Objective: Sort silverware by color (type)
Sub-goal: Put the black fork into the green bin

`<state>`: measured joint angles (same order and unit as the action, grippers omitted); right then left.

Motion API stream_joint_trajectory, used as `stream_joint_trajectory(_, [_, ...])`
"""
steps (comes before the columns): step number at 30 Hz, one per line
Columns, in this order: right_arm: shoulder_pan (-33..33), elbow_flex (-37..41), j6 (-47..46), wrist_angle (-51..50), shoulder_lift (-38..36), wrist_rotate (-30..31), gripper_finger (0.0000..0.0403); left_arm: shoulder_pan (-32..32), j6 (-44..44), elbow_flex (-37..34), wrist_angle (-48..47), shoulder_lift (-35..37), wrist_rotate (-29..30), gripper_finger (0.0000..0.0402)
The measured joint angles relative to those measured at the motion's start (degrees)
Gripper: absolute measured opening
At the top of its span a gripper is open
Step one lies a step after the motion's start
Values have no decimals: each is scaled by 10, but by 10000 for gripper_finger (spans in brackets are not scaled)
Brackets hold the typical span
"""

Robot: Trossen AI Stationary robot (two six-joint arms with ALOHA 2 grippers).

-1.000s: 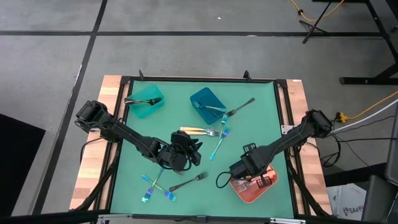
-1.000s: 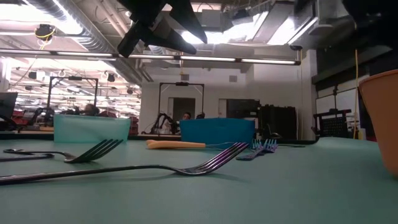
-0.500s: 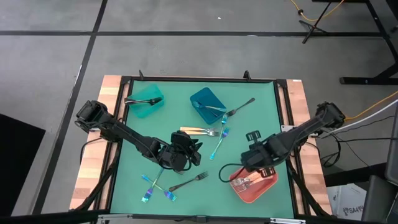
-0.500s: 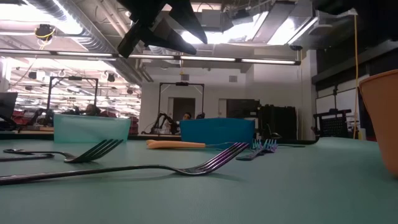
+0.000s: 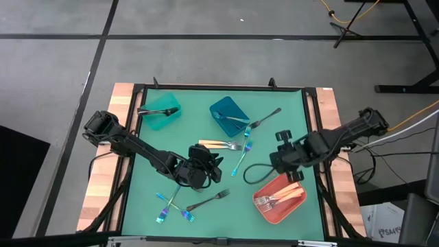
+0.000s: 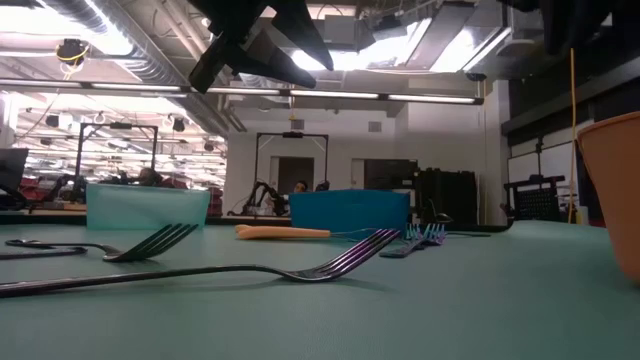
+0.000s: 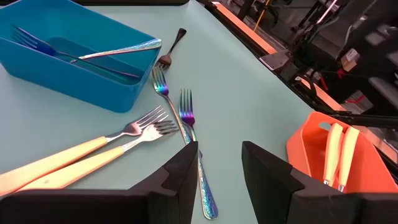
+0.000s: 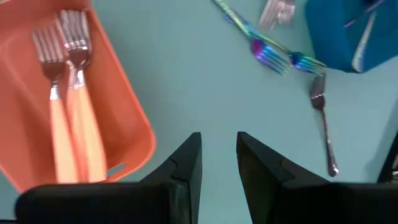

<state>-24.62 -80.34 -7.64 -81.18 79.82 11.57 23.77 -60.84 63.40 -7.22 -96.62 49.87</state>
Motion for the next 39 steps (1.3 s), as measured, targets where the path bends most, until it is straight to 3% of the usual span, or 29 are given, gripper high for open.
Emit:
stream_joint_trajectory(16, [193, 1, 170, 8, -10, 9, 90, 0, 0, 0, 0, 0, 0, 118])
stream_joint_trajectory(22, [270, 43, 238, 49, -10, 9, 90, 0, 0, 0, 0, 0, 0, 118])
stream_joint_trajectory(27, [338, 103, 317, 127, -10, -1, 90, 0, 0, 0, 0, 0, 0, 118])
stream_joint_trajectory(39, [522, 246, 464, 378, -10, -115, 90, 0, 0, 0, 0, 0, 0, 118])
